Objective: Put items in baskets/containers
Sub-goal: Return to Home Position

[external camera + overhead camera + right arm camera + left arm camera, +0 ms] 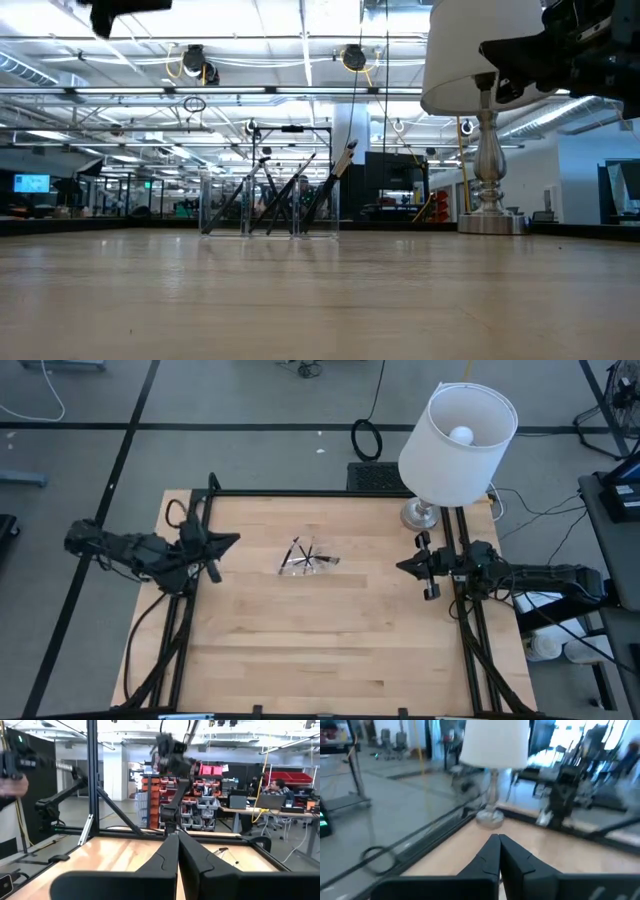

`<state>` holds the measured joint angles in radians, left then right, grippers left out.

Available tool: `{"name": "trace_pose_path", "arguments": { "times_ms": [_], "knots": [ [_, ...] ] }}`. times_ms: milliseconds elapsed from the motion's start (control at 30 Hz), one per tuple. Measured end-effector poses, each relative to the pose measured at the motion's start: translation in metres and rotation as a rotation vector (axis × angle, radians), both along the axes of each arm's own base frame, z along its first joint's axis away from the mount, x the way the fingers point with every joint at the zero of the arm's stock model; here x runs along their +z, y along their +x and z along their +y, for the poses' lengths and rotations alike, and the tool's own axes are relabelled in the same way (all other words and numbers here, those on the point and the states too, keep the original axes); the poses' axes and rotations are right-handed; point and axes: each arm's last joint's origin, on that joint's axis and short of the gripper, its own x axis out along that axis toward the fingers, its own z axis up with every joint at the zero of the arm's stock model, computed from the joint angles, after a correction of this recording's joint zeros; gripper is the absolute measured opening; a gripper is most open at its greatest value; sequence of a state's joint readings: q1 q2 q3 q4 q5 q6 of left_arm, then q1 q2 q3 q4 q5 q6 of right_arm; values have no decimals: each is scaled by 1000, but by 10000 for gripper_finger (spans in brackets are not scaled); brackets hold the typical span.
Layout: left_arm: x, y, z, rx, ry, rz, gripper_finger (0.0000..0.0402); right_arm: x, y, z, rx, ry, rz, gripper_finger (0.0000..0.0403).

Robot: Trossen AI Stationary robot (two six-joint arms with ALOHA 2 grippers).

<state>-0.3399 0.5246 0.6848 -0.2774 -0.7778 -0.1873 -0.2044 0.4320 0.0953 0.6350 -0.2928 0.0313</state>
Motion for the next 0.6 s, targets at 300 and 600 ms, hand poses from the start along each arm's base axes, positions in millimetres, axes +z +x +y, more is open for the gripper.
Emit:
{"name": "trace_pose_path", "arguments": {
  "times_ms": [300, 600],
  "knots": [
    [-88, -16, 2, -66, 26, -154, 3, 0, -2, 0, 2, 15, -39, 0],
    [-117, -31, 1, -153, 94, -185, 2, -2, -1, 0, 8, 50, -8, 0]
  ]
}}
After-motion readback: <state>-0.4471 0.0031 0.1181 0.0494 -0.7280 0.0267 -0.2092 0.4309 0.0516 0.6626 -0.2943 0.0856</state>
